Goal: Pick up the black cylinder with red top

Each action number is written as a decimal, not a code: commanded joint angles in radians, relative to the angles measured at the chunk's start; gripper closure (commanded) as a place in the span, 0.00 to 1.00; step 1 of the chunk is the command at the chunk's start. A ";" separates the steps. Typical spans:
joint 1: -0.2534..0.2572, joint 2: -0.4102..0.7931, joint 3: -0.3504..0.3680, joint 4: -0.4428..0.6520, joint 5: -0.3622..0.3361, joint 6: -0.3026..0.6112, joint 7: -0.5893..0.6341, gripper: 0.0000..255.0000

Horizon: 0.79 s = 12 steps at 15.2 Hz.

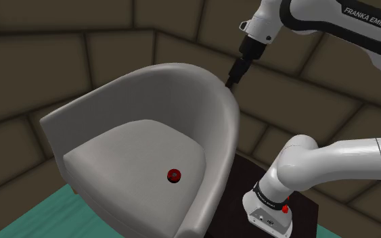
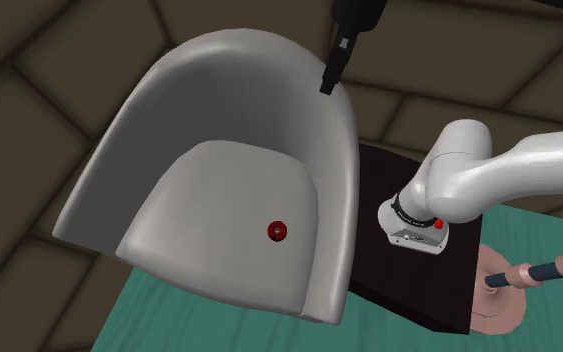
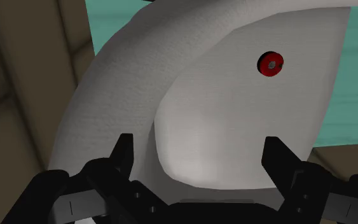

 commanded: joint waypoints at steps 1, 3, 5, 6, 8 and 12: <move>0.000 0.000 0.000 0.000 0.000 0.000 0.000 0.00; 0.010 -0.004 0.034 -0.053 0.012 0.045 0.022 0.00; 0.022 -0.004 0.069 -0.102 0.026 0.090 0.044 0.00; 0.028 -0.002 0.087 -0.126 0.033 0.114 0.056 0.00; 0.041 0.006 0.123 -0.169 0.047 0.161 0.078 0.00; 0.069 0.038 0.198 -0.245 0.076 0.260 0.125 0.00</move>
